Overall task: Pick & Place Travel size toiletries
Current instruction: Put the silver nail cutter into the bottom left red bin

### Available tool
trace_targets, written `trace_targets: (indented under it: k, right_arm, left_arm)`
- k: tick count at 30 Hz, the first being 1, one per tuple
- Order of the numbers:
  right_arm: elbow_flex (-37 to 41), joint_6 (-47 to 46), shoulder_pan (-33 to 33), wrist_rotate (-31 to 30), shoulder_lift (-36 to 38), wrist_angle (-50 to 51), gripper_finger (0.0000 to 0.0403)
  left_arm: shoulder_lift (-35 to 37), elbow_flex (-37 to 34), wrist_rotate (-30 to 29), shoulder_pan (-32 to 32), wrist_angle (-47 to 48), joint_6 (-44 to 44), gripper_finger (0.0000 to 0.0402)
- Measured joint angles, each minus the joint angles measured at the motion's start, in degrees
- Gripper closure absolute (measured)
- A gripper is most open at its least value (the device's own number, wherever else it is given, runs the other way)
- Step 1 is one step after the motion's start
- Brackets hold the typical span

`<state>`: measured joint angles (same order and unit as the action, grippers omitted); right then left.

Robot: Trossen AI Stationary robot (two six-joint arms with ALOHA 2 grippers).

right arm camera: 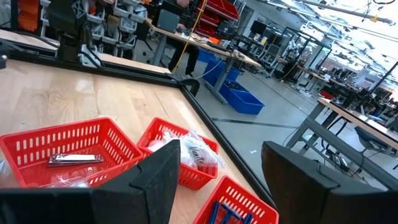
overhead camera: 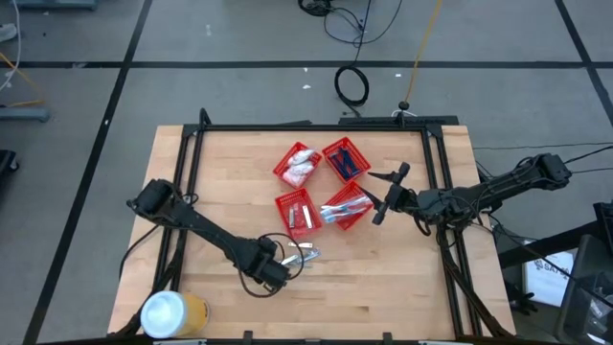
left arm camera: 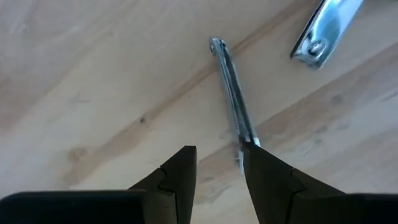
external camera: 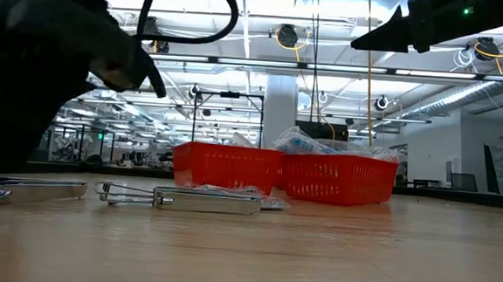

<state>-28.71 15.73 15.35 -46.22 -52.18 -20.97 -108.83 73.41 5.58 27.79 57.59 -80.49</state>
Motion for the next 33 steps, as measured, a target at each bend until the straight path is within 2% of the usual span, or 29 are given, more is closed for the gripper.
trace_targets:
  k: [7, 15, 19, 25, 28, 33]
  right_arm:
    - [0.0, -0.02, 0.0, 0.0, 0.0, -0.22, 0.019]
    - [0.0, -0.04, 0.02, 0.0, 0.0, -0.14, 0.019]
    - [0.0, -0.05, 0.11, 0.01, 0.0, 0.01, 0.019]
    - [0.0, -0.05, 0.11, 0.02, -0.02, 0.11, 0.019]
    - [0.0, -0.07, 0.11, 0.02, -0.01, 0.11, 0.019]
    - [0.0, -0.07, 0.11, 0.02, -0.01, 0.09, 0.019]
  left_arm:
    - [-0.25, 0.11, 0.24, -0.4, -4.49, -6.71, 0.027]
    - [-3.58, 0.09, 1.03, -1.03, -4.19, -6.55, 0.027]
    - [-4.74, 0.33, 3.13, -1.27, -4.01, -2.66, 0.027]
    - [-4.87, 0.31, 2.69, -1.17, -3.6, -0.55, 0.0272]
    - [-4.95, 0.28, 2.71, -1.16, -3.66, 0.52, 0.0298]
    - [-4.65, 0.2, 2.37, -1.2, -3.62, 1.31, 0.0385]
